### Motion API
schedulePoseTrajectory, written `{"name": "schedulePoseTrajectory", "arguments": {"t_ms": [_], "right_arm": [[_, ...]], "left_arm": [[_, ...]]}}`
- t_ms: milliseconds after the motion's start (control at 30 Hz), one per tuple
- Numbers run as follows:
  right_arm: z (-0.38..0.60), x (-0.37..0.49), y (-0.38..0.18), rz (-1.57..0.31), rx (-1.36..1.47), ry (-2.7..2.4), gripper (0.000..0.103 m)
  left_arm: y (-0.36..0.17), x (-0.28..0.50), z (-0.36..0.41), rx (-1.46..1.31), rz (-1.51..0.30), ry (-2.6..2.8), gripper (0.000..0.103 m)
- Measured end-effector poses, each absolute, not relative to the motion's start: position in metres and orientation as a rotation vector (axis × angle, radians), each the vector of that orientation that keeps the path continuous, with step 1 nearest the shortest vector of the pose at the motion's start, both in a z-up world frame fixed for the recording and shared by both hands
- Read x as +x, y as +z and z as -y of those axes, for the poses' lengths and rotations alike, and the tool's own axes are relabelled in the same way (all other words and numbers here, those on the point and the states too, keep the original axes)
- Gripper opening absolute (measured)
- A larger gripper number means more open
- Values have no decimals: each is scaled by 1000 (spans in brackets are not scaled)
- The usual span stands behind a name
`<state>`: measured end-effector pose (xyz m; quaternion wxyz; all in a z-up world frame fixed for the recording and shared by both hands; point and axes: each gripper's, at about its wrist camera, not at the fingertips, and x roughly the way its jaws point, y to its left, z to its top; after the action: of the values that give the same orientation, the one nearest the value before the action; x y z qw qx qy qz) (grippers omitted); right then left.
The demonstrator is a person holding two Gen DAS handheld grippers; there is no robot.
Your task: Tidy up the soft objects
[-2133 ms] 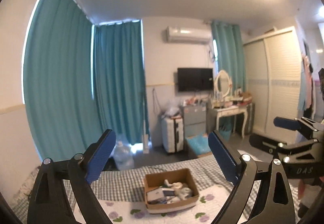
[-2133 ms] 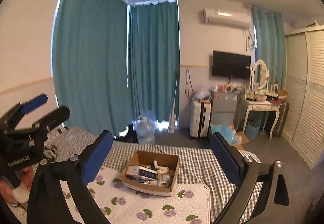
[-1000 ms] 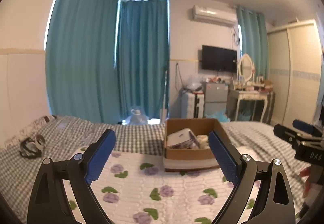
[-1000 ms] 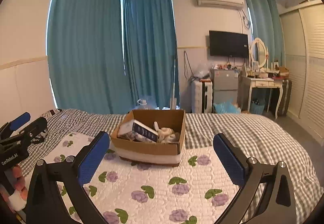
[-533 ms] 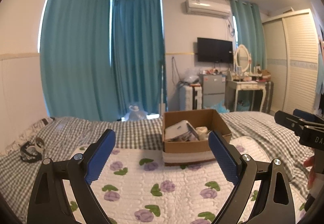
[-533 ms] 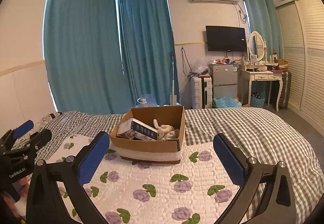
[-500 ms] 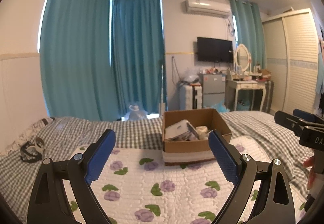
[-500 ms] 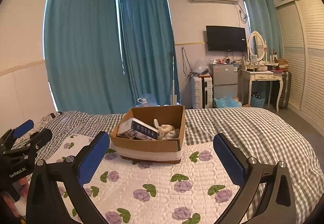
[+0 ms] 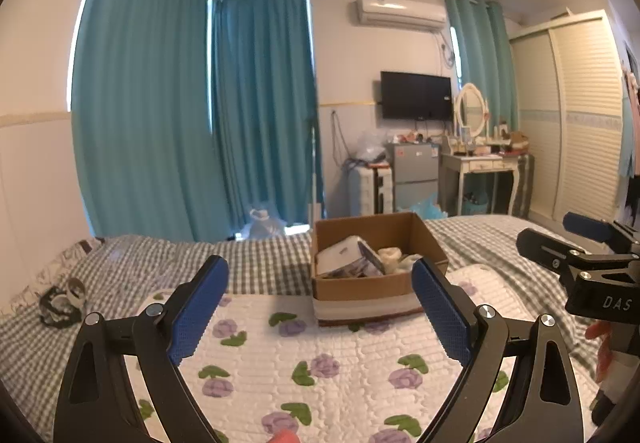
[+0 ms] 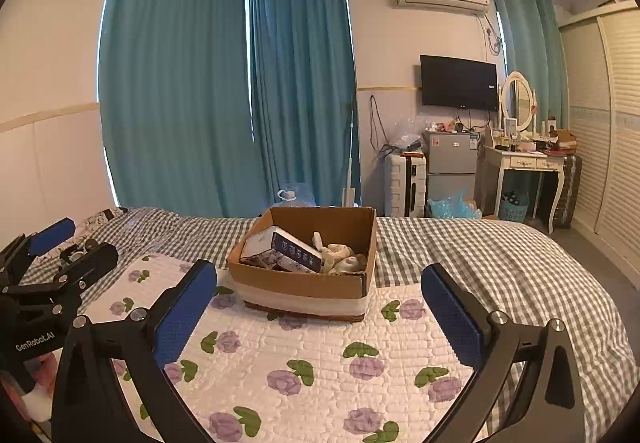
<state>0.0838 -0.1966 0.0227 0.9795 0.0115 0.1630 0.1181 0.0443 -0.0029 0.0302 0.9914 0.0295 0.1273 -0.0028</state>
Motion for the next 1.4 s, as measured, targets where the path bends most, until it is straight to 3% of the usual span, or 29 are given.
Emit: {"name": "schedulePoseTrajectory", "arguments": {"t_ms": [1400], "right_arm": [[197, 85, 19, -346, 15, 228, 103]], "left_arm": [[27, 47, 6, 87, -276, 0, 94]]}}
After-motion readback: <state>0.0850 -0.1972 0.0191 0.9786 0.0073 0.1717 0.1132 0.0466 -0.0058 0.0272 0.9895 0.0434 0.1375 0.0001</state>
